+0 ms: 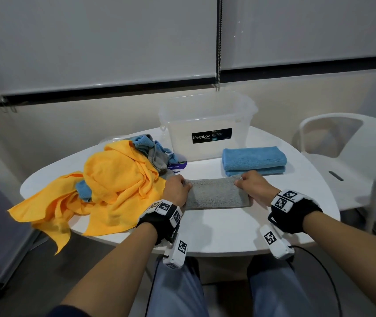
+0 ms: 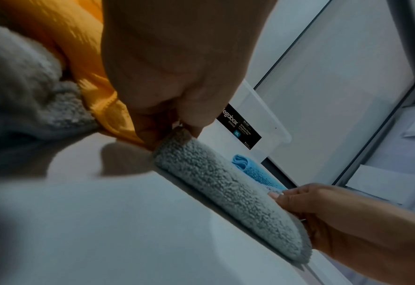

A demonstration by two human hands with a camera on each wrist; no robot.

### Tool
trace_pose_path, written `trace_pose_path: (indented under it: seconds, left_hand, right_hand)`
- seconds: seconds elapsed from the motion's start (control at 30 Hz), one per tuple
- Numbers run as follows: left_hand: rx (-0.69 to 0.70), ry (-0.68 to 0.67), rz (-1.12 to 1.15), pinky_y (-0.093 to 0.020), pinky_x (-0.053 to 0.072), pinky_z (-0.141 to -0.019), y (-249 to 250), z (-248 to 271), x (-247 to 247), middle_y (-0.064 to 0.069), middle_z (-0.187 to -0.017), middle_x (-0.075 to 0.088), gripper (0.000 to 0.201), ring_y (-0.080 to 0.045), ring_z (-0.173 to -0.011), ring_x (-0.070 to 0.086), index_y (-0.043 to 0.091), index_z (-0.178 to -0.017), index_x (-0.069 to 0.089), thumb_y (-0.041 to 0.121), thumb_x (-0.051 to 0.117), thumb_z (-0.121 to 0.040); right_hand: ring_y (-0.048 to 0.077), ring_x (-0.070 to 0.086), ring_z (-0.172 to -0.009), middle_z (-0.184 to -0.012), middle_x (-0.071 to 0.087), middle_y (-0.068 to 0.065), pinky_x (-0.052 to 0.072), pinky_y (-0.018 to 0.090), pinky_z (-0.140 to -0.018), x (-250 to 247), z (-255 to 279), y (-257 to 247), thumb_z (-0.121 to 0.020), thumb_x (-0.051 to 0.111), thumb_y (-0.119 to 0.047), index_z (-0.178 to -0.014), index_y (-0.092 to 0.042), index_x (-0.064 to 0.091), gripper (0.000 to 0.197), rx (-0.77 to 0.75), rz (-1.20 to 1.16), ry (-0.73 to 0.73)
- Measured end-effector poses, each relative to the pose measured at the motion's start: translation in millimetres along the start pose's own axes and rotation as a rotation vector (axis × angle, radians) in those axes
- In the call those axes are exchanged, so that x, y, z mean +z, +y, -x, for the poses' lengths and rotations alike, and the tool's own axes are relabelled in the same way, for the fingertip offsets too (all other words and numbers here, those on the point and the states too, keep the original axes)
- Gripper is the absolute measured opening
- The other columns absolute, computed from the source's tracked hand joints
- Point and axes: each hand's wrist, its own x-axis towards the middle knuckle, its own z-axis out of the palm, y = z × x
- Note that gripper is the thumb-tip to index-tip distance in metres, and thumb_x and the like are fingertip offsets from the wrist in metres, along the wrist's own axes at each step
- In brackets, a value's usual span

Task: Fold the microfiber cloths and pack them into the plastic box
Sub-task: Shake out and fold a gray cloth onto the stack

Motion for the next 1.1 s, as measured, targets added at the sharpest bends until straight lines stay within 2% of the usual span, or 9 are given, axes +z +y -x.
trace_pose_path:
  seconds: [0.2, 0.3, 0.4, 0.57, 0.63, 0.73, 0.87, 0.97, 1.1]
  left_hand:
    - [0.004, 0.037, -0.032, -0.032, 0.04, -0.071, -0.1, -5.6, 9.0, -0.015, -0.101, 0.065, 0.015, -0.024, -0.085, 0.056, 0.006, -0.093, 0.06, 0.02, 0.055, -0.097]
    - [0.022, 0.05, -0.066, -0.04, 0.049, -0.075, -0.1, -6.4, 13.2, -0.016, -0.099, 0.066, 0.017, -0.03, -0.09, 0.061, 0.005, -0.095, 0.061, 0.019, 0.052, -0.098]
    - [0.005, 0.036, -0.095, -0.043, 0.051, -0.079, 0.3, -8.6, 14.5, -0.017, -0.102, 0.066, 0.018, -0.033, -0.093, 0.061, 0.003, -0.1, 0.061, 0.016, 0.048, -0.099]
    - [-0.021, 0.035, -0.149, -0.041, 0.048, -0.076, 0.5, -14.7, 19.5, -0.019, -0.105, 0.066, 0.02, -0.035, -0.094, 0.061, 0.002, -0.103, 0.06, 0.013, 0.044, -0.099]
    - [-0.024, 0.028, -0.186, -0.039, 0.047, -0.075, 0.6, -16.4, 21.0, -0.019, -0.106, 0.066, 0.019, -0.035, -0.094, 0.061, 0.003, -0.104, 0.06, 0.013, 0.044, -0.098]
    - [-0.025, 0.013, -0.212, -0.04, 0.048, -0.076, 0.3, -21.1, 21.6, -0.019, -0.107, 0.066, 0.019, -0.035, -0.095, 0.061, 0.004, -0.105, 0.06, 0.012, 0.044, -0.098]
    - [0.014, 0.005, -0.203, -0.042, 0.048, -0.077, 0.2, -22.5, 19.0, -0.019, -0.103, 0.066, 0.016, -0.036, -0.095, 0.061, 0.004, -0.104, 0.056, 0.013, 0.045, -0.098]
    - [0.08, 0.042, -0.172, -0.041, 0.043, -0.068, 0.7, -17.3, 16.9, -0.018, -0.093, 0.063, 0.012, -0.033, -0.083, 0.057, 0.005, -0.097, 0.049, 0.015, 0.042, -0.1]
    - [0.083, 0.068, -0.201, -0.04, 0.043, -0.066, 1.6, -16.8, 21.1, -0.019, -0.095, 0.064, 0.012, -0.033, -0.084, 0.058, 0.005, -0.1, 0.05, 0.015, 0.043, -0.101]
  right_hand:
    - [0.027, 0.056, -0.069, -0.075, 0.052, 0.012, 0.04, 0.033, -0.057, 6.8, 0.0, -5.3, -0.095, 0.058, -0.017, -0.072, -0.009, 0.047, 0.027, 0.046, 0.068, 0.058]
    - [0.032, 0.063, -0.071, -0.077, 0.054, 0.014, 0.044, 0.033, -0.049, 7.4, 2.0, -9.0, -0.095, 0.057, -0.016, -0.076, -0.008, 0.049, 0.022, 0.071, 0.104, 0.065]
    - [0.035, 0.066, -0.074, -0.082, 0.055, 0.014, 0.044, 0.031, -0.047, 9.1, 1.4, -11.8, -0.094, 0.056, -0.015, -0.077, -0.009, 0.048, 0.02, 0.096, 0.134, 0.068]
    - [0.028, 0.057, -0.076, -0.082, 0.052, 0.011, 0.041, 0.03, -0.059, 13.7, 2.2, -16.7, -0.091, 0.053, -0.009, -0.079, -0.009, 0.046, 0.014, 0.113, 0.246, 0.097]
    - [0.032, 0.059, -0.087, -0.088, 0.053, 0.011, 0.045, 0.034, -0.066, 15.3, 3.6, -19.7, -0.089, 0.054, -0.009, -0.089, -0.006, 0.049, 0.005, 0.127, 0.29, 0.094]
    - [0.034, 0.06, -0.099, -0.104, 0.053, 0.014, 0.05, 0.038, -0.076, 18.0, 1.4, -21.7, -0.088, 0.057, -0.009, -0.104, -0.004, 0.051, 0.018, 0.138, 0.343, 0.084]
    - [0.033, 0.059, -0.095, -0.107, 0.053, 0.014, 0.049, 0.037, -0.075, 21.8, 1.2, -20.1, -0.091, 0.055, -0.009, -0.097, -0.006, 0.049, 0.009, 0.108, 0.411, 0.101]
    - [0.034, 0.061, -0.094, -0.108, 0.059, 0.015, 0.05, 0.038, -0.075, 23.5, 1.3, -16.6, -0.09, 0.053, -0.008, -0.092, -0.006, 0.055, 0.003, 0.071, 0.419, 0.125]
    - [0.034, 0.06, -0.098, -0.111, 0.058, 0.014, 0.047, 0.038, -0.075, 27.3, 0.8, -16.5, -0.091, 0.051, -0.005, -0.097, -0.006, 0.055, 0.007, 0.068, 0.457, 0.13]
